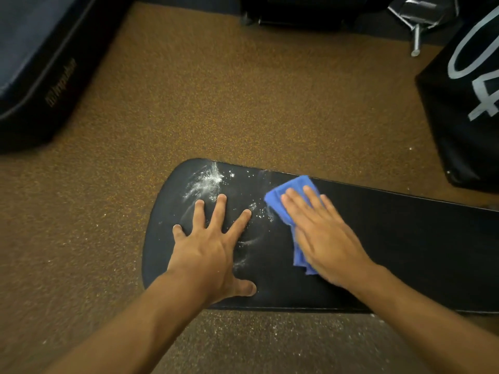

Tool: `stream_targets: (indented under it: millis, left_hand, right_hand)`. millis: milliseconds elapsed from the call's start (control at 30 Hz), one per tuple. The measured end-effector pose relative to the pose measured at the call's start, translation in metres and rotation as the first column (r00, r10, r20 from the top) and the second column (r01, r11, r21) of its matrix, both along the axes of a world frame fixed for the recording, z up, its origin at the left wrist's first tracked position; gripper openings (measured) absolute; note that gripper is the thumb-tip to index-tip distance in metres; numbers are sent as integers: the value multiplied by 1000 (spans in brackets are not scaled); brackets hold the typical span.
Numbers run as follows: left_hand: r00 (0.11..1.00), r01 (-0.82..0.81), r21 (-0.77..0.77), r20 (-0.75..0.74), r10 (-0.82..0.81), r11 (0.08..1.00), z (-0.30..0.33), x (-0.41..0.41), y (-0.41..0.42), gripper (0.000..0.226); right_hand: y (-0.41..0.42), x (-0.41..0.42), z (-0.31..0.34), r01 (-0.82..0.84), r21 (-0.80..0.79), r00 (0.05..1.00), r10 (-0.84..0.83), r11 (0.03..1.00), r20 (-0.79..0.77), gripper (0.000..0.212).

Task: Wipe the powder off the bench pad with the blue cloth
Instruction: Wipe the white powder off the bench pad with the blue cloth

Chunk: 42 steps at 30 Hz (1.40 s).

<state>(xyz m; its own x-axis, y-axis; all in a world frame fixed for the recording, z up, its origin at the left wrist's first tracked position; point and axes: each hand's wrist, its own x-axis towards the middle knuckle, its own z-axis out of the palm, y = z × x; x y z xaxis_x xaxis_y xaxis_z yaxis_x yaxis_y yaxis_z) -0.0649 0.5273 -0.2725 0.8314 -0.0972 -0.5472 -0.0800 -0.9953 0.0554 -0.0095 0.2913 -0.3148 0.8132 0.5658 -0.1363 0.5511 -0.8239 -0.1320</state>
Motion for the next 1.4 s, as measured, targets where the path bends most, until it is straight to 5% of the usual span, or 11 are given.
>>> stream_targets:
  millis: [133, 333, 533, 700, 900, 1100, 1267, 1400]
  left_hand:
    - [1000, -3, -4, -3, 3, 1000, -2, 1, 1, 132]
    - [1000, 5, 6, -9, -5, 1000, 0, 0, 0, 131]
    - [1000, 2, -3, -12, -2, 1000, -2, 0, 1, 132]
    - [1000, 3, 0, -11, -3, 1000, 0, 0, 0, 131]
    - [1000, 5, 3, -9, -5, 1000, -2, -1, 0, 131]
    - [1000, 3, -9, -16, -3, 1000, 0, 0, 0, 130]
    - [1000, 7, -2, -29, -7, 1000, -2, 1, 0, 131]
    - [1000, 16, 16, -23, -15, 1000, -1, 0, 0, 130]
  right_hand:
    - [43, 54, -8, 295, 15, 954, -295, 956, 46, 76]
    - [36, -1, -1, -46, 17, 999, 46, 999, 13, 63]
    - [65, 52, -8, 297, 16, 952, -298, 955, 75, 73]
    - [29, 6, 1, -11, 27, 1000, 11, 1000, 0, 65]
    - [53, 62, -5, 304, 17, 952, -305, 952, 34, 76]
    - [21, 16, 2, 57, 6, 998, -57, 998, 13, 66]
    - [67, 67, -7, 358, 23, 933, -359, 933, 16, 69]
    - [64, 17, -1, 66, 31, 997, -67, 997, 34, 67]
